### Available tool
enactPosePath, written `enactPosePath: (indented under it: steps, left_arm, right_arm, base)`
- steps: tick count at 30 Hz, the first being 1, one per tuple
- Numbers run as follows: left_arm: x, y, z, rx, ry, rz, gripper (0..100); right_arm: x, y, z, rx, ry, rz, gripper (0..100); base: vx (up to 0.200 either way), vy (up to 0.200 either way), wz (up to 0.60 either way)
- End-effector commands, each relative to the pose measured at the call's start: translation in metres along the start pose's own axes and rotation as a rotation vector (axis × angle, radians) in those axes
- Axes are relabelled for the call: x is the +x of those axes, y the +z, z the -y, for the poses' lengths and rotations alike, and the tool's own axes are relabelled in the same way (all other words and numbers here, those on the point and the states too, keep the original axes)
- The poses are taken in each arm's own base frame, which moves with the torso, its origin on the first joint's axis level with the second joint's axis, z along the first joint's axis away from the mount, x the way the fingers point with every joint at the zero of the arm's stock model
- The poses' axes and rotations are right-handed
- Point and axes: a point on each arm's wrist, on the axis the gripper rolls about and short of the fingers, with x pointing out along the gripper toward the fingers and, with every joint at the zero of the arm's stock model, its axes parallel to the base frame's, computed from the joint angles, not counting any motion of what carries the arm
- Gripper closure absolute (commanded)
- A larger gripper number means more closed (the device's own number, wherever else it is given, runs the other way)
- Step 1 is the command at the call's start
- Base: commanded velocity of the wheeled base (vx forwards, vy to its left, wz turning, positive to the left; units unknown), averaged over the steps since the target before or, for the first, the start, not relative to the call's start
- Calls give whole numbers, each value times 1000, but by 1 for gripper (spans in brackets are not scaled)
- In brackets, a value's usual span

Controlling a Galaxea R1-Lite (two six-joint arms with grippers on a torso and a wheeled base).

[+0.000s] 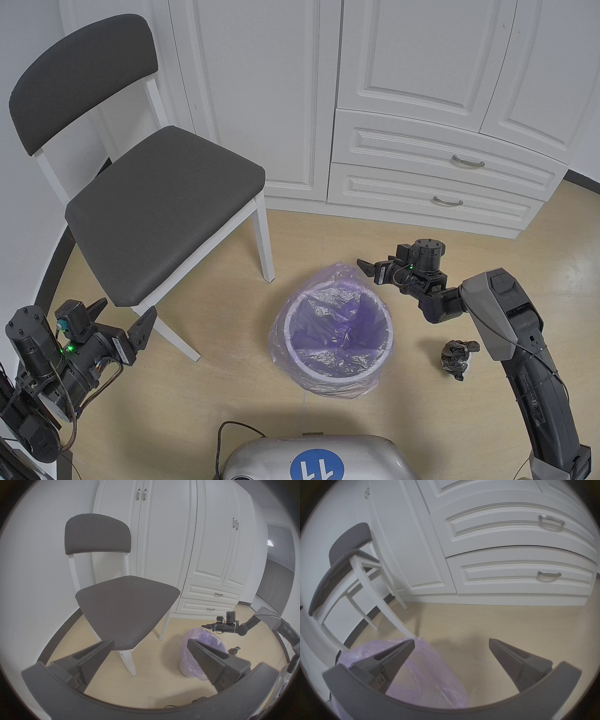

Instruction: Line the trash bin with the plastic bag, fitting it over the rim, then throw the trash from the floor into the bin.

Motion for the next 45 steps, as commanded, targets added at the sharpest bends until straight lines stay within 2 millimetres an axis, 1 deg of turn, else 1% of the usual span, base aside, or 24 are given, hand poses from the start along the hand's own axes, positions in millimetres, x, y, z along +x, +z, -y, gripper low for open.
enactPosePath:
  steps: [1,4,5,7,8,10,11,12,14,15,17,21,23,24,25,26,28,30,33,36,37,38,41,45]
  left_arm:
    - [-4,-2,-1,-1,7,-11,0]
    - [-5,0,-2,-2,24,-1,0]
    - [-6,1,-2,-5,39,5,0]
    - [-7,2,-2,-16,46,11,0]
    - [-7,2,-2,-23,46,12,0]
    - [-7,2,-2,-41,47,11,0]
    - [-7,2,-2,-41,47,11,0]
    - [-7,1,-2,-47,46,6,0]
    - [-6,0,-2,-44,43,1,0]
    - [-6,0,-2,-44,44,0,0]
    - [-5,-1,-2,-45,47,-8,0]
    - [-5,-1,-2,-46,49,-6,0]
    - [-6,0,-2,-46,48,-3,0]
    - [-6,0,-2,-46,48,-3,0]
    - [-6,0,-2,-43,47,-2,0]
    - [-6,0,-2,-43,47,-2,0]
    - [-6,0,-2,-43,59,5,0]
    - [-5,0,-2,-43,74,5,0]
    - [-5,0,-2,-42,83,3,0]
    - [-5,0,-2,-43,83,6,0]
    - [-5,0,-2,-43,83,6,0]
    - [-5,0,-2,-43,83,7,0]
    - [-6,1,-2,-43,81,12,0]
    - [-6,2,-2,-44,76,16,0]
  right_arm:
    - [1,8,-10,33,23,26,0]
    - [-1,22,-12,21,16,86,0]
    - [-6,47,-15,-15,-10,152,0]
    - [-15,78,-14,-105,-112,206,0]
    - [-19,81,-12,-136,-150,195,0]
    - [-36,79,-2,-247,-242,108,0]
    - [-38,79,-2,-251,-244,103,0]
    - [-57,71,6,-264,-245,10,0]
    - [-74,60,12,-248,-178,-91,0]
    - [-75,59,12,-246,-175,-98,0]
    - [-96,37,26,-229,-75,-211,0]
    - [-118,-1,64,-281,-7,-322,0]
    - [-125,-18,74,-278,35,-358,0]
    - [-125,-18,74,-278,35,-358,0]
    - [-126,-36,76,-247,66,-393,0]
    - [-126,-36,76,-247,66,-393,0]
    - [-125,-55,77,-222,88,-428,0]
    - [-125,-62,78,-210,106,-436,0]
    - [-128,-65,71,-154,168,-446,0]
    - [-126,-67,56,-118,242,-444,0]
    - [-126,-67,56,-118,242,-444,0]
    - [-124,-68,45,-119,266,-452,0]
    - [-121,-69,34,-74,287,-468,0]
    - [-117,-66,33,37,342,-462,0]
  base:
    - [0,0,0]
    - [0,0,0]
    - [0,0,0]
    - [0,0,0]
    - [0,0,0]
    - [0,0,0]
    - [0,0,0]
    - [0,0,0]
    - [0,0,0]
    - [0,0,0]
    - [0,0,0]
    - [0,0,0]
    - [0,0,0]
    - [0,0,0]
    - [0,0,0]
    - [0,0,0]
    - [0,0,0]
    - [0,0,0]
    - [0,0,0]
    - [0,0,0]
    - [0,0,0]
    - [0,0,0]
    - [0,0,0]
    - [0,0,0]
